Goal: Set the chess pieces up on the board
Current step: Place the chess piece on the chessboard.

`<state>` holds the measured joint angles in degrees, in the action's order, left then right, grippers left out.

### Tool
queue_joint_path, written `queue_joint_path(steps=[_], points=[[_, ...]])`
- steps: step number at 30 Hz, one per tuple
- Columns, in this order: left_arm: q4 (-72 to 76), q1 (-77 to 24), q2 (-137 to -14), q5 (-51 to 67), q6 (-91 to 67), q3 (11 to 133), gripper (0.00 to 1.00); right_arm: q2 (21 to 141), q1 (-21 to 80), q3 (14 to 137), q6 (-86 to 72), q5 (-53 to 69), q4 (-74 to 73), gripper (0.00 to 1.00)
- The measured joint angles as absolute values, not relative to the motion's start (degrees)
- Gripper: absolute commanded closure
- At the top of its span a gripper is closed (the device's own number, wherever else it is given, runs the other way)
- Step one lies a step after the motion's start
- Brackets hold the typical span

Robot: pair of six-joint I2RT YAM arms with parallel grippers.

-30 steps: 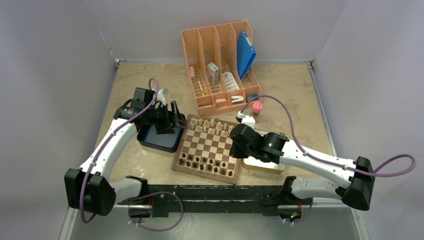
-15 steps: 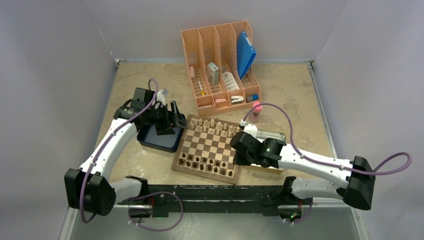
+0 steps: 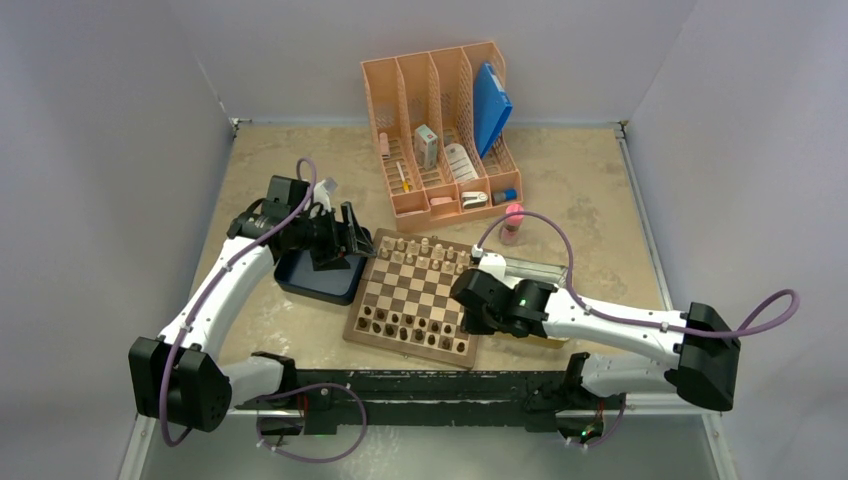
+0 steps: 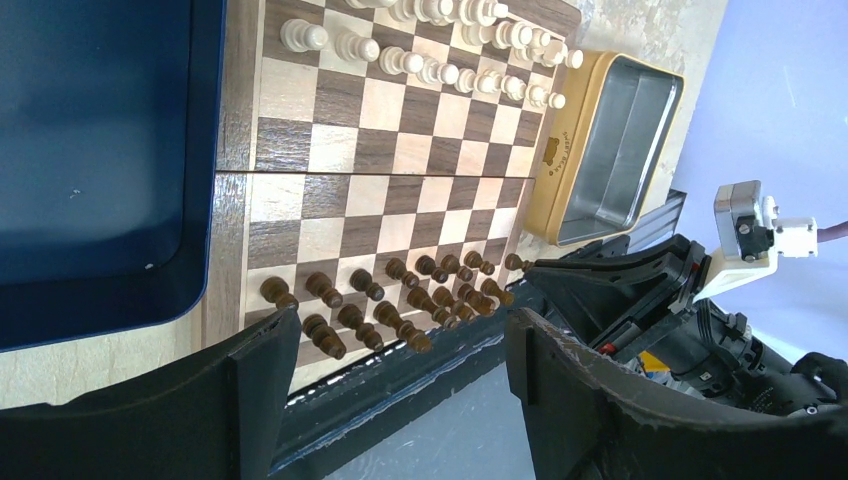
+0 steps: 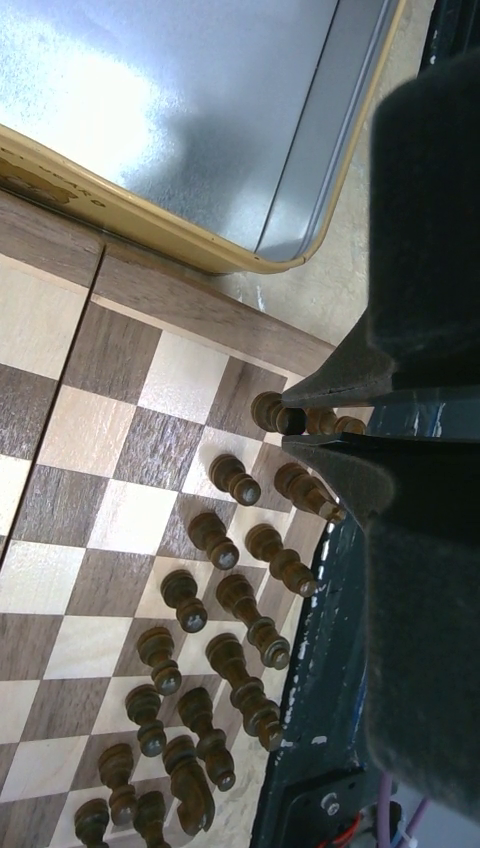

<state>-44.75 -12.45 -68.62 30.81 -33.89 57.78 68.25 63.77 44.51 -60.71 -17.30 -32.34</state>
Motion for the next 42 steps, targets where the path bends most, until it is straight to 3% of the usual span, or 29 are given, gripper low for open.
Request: queue_joint_path(steps=[32, 42], points=[[-46.1, -12.4, -68.6, 30.8, -33.8, 58.1, 0.25, 71.0, 64.1, 42.6, -60.8, -17.5, -29.6, 0.83], [-46.5, -12.4, -68.6, 30.6, -33.8, 58.2, 0.25, 71.0, 64.2, 42.1, -60.6, -17.5, -29.2, 0.66]])
